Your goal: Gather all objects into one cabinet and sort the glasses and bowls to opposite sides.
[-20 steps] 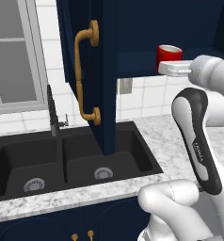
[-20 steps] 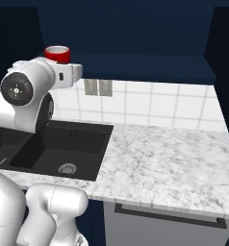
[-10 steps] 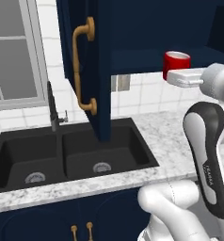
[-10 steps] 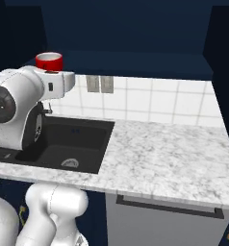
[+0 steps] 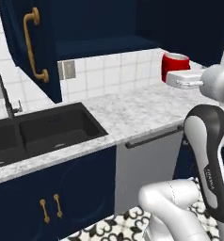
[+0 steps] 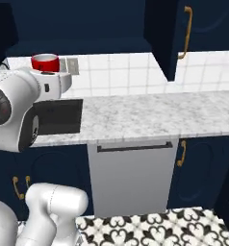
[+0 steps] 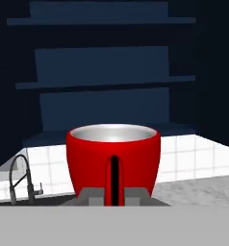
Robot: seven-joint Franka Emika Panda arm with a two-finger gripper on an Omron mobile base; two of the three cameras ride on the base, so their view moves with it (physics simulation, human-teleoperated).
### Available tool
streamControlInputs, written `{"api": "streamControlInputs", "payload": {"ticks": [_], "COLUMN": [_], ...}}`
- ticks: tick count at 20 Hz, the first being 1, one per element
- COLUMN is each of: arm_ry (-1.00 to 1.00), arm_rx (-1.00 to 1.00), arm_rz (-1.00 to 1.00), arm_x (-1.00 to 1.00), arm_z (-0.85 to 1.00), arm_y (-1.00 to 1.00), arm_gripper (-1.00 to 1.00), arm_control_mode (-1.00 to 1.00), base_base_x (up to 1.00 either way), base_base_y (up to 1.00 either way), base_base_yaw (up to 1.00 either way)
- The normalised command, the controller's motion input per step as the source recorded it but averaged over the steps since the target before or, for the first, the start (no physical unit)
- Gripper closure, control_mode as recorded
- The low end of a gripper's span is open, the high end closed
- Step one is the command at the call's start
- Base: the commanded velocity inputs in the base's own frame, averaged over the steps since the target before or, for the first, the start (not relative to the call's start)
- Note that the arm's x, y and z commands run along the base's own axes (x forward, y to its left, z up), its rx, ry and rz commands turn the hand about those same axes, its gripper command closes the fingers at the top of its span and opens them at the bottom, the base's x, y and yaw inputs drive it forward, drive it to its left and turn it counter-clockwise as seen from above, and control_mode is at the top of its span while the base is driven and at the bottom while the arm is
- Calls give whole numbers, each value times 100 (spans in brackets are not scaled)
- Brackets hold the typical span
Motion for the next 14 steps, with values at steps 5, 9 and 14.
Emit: {"api": "streamControlInputs", "payload": {"ticks": [5,9,14], "arm_ry": [0,0,0], "arm_rx": [0,0,0], "arm_rz": [0,0,0], "arm_x": [0,0,0], "arm_z": [0,0,0], "arm_y": [0,0,0], "arm_gripper": [100,100,100], "arm_control_mode": [100,100,100], "base_base_x": [-88,-60,-29], "base_base_y": [-21,-51,-62], "base_base_yaw": [-66,-58,-49]}}
